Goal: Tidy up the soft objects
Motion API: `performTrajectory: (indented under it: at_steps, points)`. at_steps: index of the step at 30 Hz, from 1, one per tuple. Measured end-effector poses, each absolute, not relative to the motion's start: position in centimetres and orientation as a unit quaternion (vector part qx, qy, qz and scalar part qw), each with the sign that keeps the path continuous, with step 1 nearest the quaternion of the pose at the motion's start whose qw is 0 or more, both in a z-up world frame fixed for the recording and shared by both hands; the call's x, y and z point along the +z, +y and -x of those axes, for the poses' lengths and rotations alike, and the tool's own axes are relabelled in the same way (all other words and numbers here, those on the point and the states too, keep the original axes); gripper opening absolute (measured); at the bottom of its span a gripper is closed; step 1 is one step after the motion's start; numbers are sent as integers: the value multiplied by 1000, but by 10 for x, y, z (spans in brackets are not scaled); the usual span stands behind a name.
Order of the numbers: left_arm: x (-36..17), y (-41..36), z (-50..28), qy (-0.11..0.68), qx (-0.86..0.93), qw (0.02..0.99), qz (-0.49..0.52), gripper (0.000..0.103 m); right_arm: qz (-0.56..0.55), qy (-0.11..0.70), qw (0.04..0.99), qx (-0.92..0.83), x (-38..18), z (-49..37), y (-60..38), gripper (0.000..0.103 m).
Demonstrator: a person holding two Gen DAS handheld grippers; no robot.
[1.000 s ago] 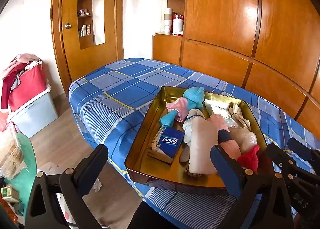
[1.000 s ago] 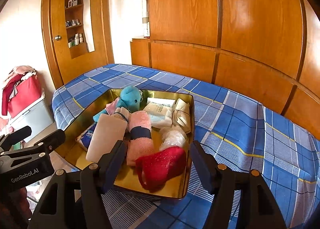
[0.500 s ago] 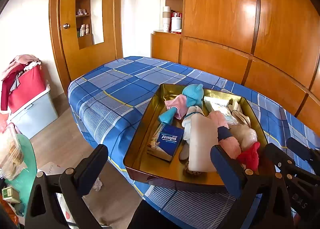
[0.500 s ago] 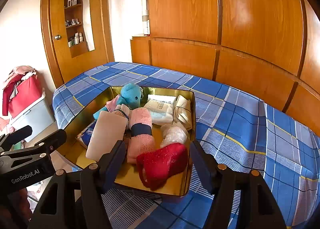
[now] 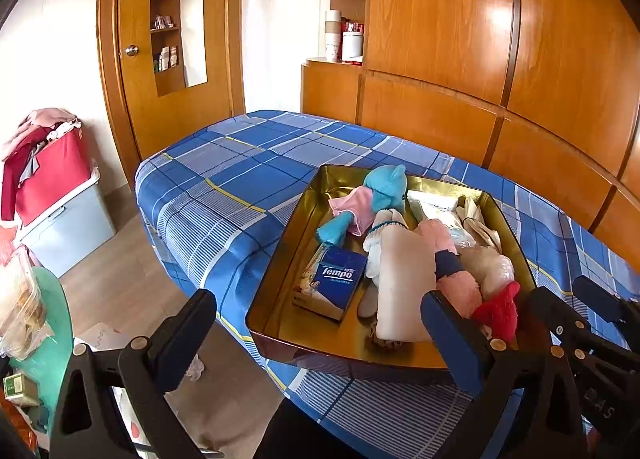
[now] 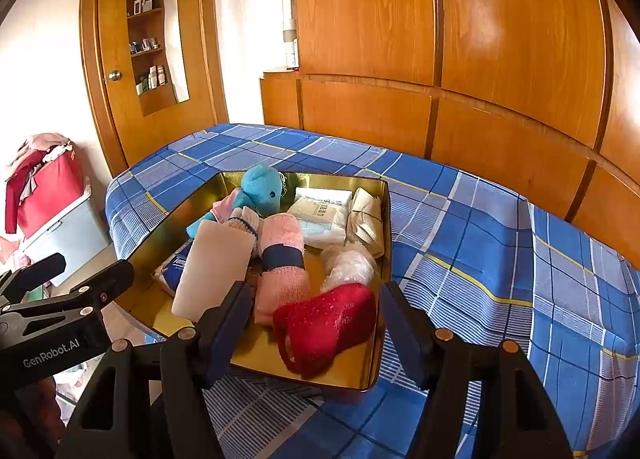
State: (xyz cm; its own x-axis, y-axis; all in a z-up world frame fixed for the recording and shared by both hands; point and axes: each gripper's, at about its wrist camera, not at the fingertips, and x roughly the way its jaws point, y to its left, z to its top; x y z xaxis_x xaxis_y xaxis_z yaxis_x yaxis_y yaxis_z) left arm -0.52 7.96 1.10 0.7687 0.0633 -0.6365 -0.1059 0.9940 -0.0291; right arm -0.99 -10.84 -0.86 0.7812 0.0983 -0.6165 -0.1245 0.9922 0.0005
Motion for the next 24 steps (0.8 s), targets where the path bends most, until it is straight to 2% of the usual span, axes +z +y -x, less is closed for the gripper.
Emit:
performTrajectory:
  at_steps: [24]
  points:
    - [10,81,8,333,52,941,33,102,17,326,944,57,-11,11,-110,68]
